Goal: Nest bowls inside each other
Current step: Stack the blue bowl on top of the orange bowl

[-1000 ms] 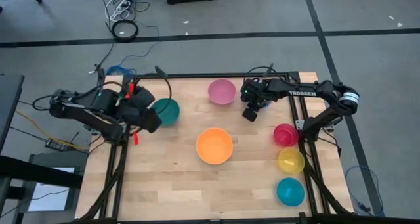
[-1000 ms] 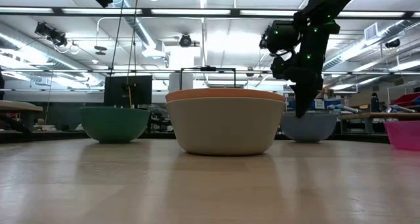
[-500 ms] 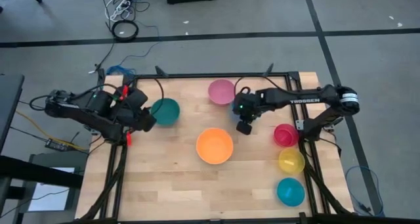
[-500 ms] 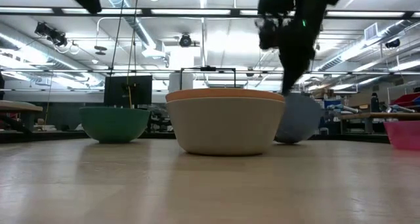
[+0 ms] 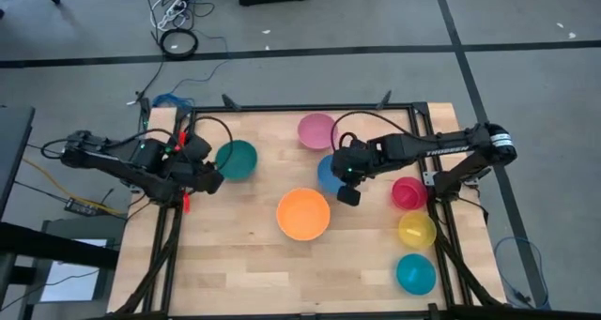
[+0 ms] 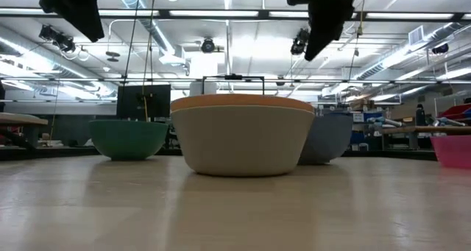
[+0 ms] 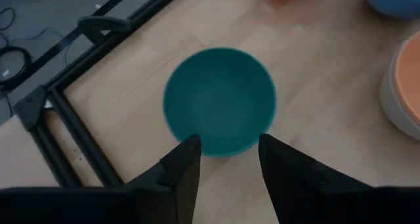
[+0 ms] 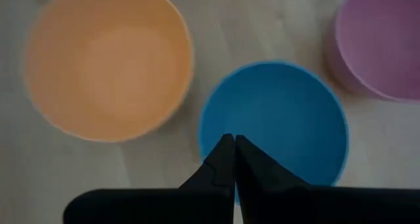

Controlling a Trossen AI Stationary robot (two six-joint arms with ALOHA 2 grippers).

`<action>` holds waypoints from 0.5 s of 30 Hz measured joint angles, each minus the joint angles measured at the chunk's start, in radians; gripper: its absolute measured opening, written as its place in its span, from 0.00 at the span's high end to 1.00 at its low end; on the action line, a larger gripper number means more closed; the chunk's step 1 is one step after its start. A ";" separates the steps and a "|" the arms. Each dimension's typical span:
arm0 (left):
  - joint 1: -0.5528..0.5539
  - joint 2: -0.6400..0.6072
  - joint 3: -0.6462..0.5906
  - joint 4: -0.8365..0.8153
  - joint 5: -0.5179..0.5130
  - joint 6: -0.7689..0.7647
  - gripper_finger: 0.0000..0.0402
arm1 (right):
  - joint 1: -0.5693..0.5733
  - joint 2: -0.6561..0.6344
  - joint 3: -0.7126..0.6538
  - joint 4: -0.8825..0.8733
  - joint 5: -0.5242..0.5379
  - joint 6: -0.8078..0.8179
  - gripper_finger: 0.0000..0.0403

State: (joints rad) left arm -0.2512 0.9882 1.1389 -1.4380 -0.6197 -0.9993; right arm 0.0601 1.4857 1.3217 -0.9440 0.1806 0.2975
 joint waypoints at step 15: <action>0.000 -0.002 0.000 0.023 0.001 0.029 0.59 | -0.005 0.091 -0.186 0.041 -0.099 0.009 0.60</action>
State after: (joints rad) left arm -0.2512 0.9867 1.1389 -1.4145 -0.6189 -0.9707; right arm 0.0547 1.5770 1.1362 -0.9034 0.0818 0.3068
